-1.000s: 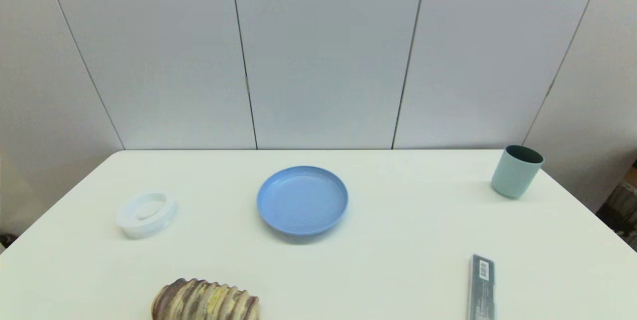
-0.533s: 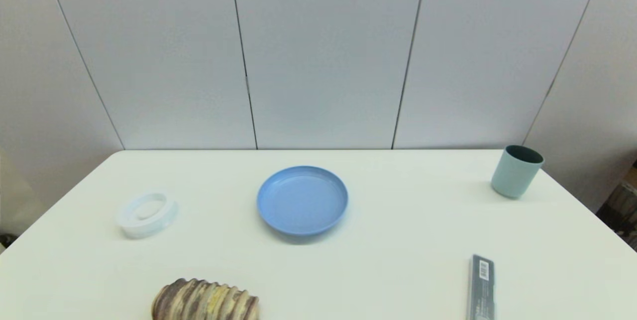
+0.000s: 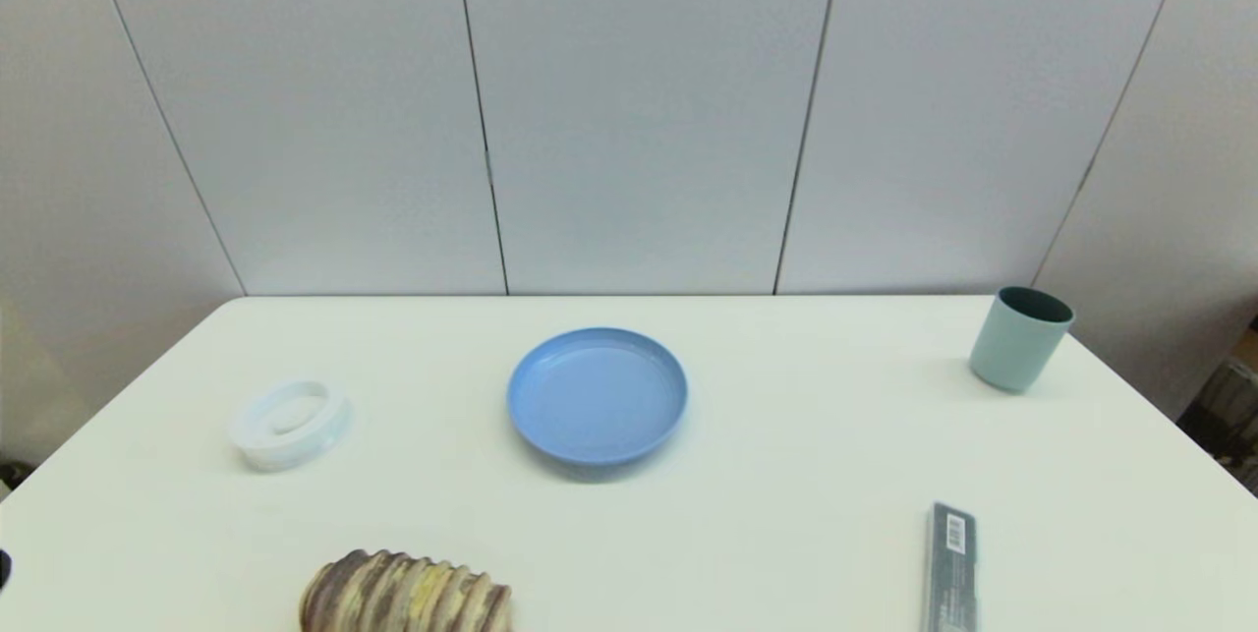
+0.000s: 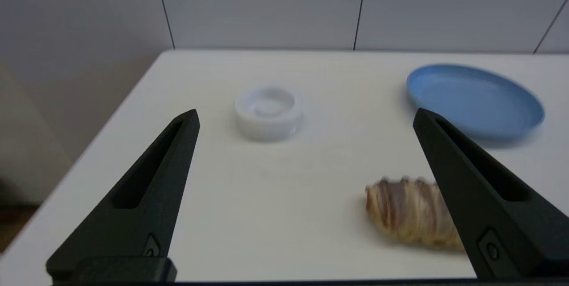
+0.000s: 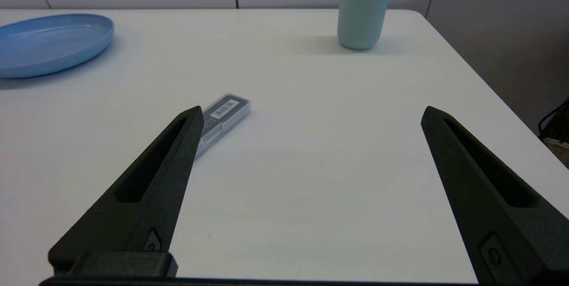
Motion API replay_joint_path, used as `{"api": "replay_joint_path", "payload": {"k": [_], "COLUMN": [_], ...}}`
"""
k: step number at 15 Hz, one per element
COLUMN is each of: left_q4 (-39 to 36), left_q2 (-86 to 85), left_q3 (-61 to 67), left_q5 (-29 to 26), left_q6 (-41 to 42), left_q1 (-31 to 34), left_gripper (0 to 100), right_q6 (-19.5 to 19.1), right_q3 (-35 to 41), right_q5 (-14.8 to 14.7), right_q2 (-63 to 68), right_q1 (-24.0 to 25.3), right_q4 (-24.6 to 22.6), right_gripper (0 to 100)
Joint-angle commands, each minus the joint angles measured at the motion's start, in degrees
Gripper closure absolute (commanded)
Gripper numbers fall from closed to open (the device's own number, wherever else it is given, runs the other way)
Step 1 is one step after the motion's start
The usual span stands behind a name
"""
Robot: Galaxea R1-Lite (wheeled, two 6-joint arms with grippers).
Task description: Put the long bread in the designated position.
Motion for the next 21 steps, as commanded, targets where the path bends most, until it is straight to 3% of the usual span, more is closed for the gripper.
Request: {"api": "replay_joint_path", "payload": {"k": [1, 6, 10, 12, 15, 20, 21], "left_q4": [0.17, 3.07, 15.38, 26.19, 36.65, 43.59, 45.79], "left_q2": [26.87, 42.43, 52.62, 57.28, 61.68, 67.21, 68.36], "left_q3": [-24.61, -37.53, -46.15, -50.10, -52.39, -52.30, -52.30], "left_q5": [-3.23, -19.05, -32.14, -37.15, -38.03, -37.42, -36.89], "left_q6": [6.11, 17.71, 33.62, 45.93, 60.17, 77.13, 81.87], "left_q1": [-3.27, -3.27, -3.27, -3.27, -3.27, -3.27, -3.27], "left_gripper": [0, 0, 0, 0, 0, 0, 100], "right_q6": [-0.01, -0.01, -0.01, -0.01, -0.01, -0.01, -0.01], "right_q3": [0.00, 0.00, 0.00, 0.00, 0.00, 0.00, 0.00], "right_q5": [0.04, 0.04, 0.04, 0.04, 0.04, 0.04, 0.04], "right_q2": [0.07, 0.07, 0.07, 0.07, 0.07, 0.07, 0.07], "right_q1": [-0.07, 0.01, 0.01, 0.01, 0.01, 0.01, 0.01], "right_q4": [0.01, 0.01, 0.01, 0.01, 0.01, 0.01, 0.01], "right_gripper": [0, 0, 0, 0, 0, 0, 0]}}
